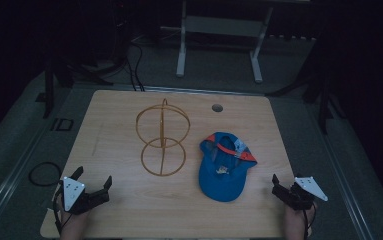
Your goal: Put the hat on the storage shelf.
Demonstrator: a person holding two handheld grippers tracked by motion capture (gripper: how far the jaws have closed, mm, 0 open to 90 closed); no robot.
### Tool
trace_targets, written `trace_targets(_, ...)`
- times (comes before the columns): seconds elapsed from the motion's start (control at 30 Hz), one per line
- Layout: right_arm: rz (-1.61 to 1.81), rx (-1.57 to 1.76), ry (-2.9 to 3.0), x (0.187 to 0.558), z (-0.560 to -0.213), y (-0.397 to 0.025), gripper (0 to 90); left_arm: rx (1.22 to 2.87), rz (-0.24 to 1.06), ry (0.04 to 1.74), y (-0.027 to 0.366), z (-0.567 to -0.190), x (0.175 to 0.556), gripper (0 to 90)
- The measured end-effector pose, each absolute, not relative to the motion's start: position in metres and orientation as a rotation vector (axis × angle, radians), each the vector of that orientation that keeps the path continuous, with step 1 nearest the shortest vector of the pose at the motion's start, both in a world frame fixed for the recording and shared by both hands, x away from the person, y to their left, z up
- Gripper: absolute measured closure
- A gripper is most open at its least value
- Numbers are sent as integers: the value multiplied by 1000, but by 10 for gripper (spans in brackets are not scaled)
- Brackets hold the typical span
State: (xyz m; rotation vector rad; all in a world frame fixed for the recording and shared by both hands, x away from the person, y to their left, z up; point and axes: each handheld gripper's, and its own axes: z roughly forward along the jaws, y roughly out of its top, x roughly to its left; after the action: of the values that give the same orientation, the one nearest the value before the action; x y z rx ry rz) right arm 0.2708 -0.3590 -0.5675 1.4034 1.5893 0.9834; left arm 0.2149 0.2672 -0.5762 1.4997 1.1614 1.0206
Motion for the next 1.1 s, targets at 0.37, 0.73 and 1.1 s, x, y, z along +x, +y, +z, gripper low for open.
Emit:
trace_targets(0.37,1035,1394,1635,271,-562,-358,138,1493,982,1122,260,-572,214,19)
trace_targets(0.73,1101,1322,1740,289,-520,-346,138,1543,941,1073,244,-567,210,19)
trace_targets(1.1,1203,1258,1879,333,-487,-308,132,1579,806,1083,236,-565,211,19)
